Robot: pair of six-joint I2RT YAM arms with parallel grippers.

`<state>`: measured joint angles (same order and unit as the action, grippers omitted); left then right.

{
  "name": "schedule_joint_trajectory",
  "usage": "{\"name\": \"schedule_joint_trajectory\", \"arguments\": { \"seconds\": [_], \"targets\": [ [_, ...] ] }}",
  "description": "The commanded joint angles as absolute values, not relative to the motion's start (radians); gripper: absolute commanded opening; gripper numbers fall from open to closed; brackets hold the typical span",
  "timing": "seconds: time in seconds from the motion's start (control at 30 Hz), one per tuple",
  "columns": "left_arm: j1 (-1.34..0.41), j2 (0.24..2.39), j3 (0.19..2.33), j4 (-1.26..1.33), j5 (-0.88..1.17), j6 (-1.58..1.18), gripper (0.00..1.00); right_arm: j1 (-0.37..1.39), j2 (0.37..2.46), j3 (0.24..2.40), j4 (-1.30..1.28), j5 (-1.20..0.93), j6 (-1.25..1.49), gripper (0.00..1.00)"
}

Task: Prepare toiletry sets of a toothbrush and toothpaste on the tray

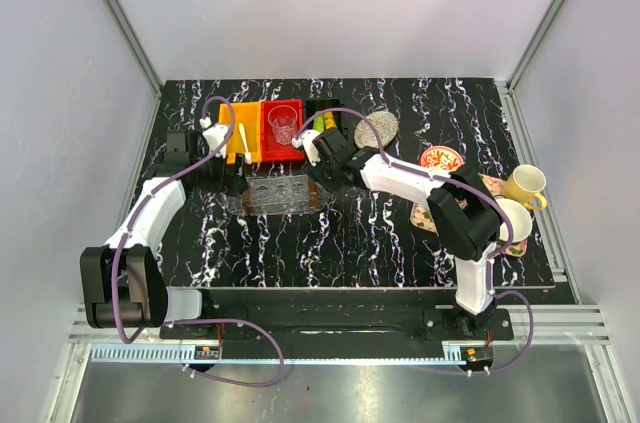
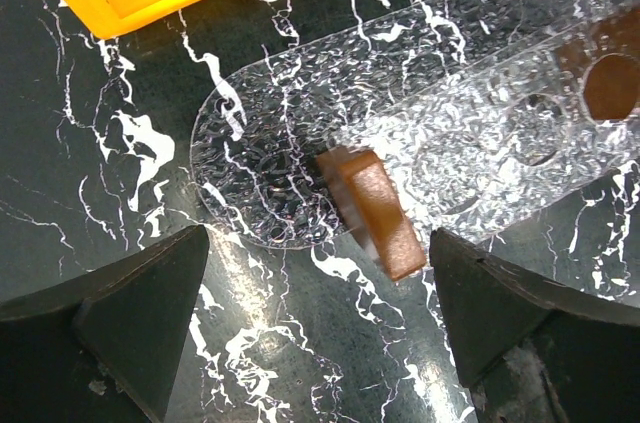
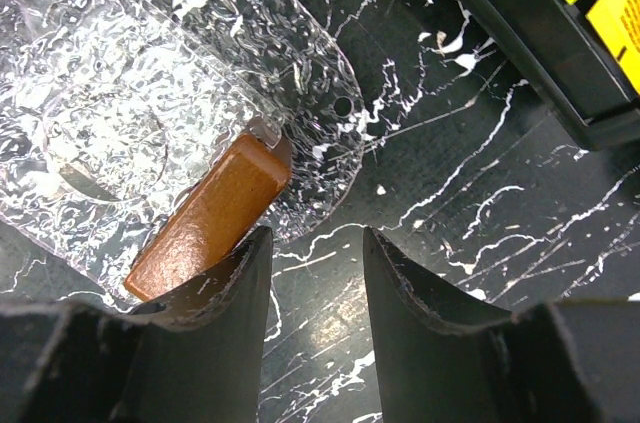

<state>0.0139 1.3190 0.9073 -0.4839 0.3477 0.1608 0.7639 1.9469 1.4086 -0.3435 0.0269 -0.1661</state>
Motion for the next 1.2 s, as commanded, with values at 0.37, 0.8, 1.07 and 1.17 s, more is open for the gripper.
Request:
{"name": "schedule_joint_trajectory", "arguments": {
  "seconds": [0.37, 0.8, 1.07, 1.17],
  "targets": [
    [0.012, 1.336, 0.902, -0.502, 0.451, 0.16, 0.95, 0.787, 1.986, 1.529, -0.336, -0.035, -0.129, 0.47],
    [0.011, 1.423, 0.916, -0.483, 0.396, 0.158, 0.7, 0.79, 1.993, 1.549, -0.336, -0.025, -0.127, 0.47],
    [0.005, 1.474, 0.953, -0.471, 0.379, 0.137, 0.67, 0.792, 1.987, 1.545, -0.336, -0.021, -0.13, 0.47],
    [0.005, 1.488, 0.965, -0.468, 0.373, 0.133, 0.65, 0.79, 1.983, 1.54, -0.334, -0.02, -0.132, 0.47]
  ]
}}
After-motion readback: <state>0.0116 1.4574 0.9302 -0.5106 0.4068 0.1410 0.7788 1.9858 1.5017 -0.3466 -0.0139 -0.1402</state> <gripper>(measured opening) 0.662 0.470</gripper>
